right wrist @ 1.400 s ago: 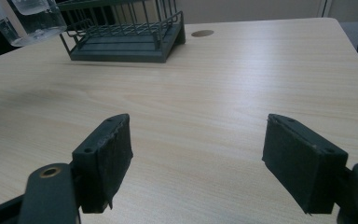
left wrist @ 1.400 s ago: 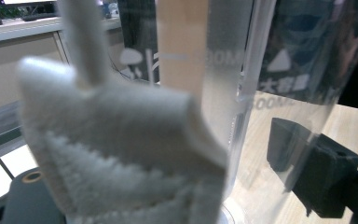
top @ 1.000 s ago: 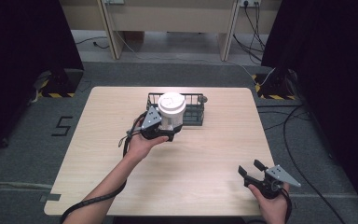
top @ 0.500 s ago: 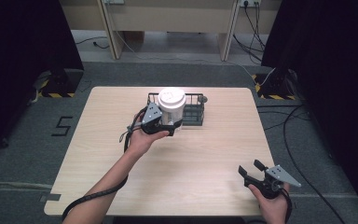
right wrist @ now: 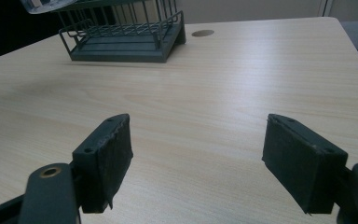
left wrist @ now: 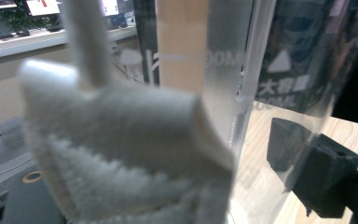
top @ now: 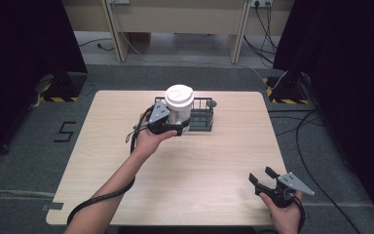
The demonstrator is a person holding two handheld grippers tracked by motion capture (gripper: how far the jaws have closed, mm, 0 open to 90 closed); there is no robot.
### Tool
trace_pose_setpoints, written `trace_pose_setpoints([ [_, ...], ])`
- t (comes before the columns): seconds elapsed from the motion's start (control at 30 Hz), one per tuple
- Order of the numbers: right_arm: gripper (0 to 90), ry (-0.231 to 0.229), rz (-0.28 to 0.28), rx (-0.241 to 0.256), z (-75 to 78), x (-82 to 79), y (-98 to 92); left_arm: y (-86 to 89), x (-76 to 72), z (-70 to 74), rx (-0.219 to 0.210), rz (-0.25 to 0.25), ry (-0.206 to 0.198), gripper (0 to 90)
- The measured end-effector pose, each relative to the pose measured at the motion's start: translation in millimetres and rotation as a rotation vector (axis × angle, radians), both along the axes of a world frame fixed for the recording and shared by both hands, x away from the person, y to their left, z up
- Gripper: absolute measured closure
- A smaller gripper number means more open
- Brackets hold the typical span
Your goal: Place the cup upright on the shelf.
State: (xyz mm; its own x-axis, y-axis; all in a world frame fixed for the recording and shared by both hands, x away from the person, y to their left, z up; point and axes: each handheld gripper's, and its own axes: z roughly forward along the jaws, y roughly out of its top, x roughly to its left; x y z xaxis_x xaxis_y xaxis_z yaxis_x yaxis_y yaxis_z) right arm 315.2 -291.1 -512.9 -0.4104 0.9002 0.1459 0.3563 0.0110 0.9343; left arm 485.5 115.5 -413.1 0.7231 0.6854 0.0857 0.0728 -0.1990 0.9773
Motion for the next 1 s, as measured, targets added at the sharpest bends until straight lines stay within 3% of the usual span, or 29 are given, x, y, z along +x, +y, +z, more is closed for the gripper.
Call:
trace_pose_setpoints([
  [1.0,24.5,-0.001,0.003,0.003,0.0,0.0,-0.2,-4.2,27.0,16.9,-0.001,0.042,-0.013,17.4],
])
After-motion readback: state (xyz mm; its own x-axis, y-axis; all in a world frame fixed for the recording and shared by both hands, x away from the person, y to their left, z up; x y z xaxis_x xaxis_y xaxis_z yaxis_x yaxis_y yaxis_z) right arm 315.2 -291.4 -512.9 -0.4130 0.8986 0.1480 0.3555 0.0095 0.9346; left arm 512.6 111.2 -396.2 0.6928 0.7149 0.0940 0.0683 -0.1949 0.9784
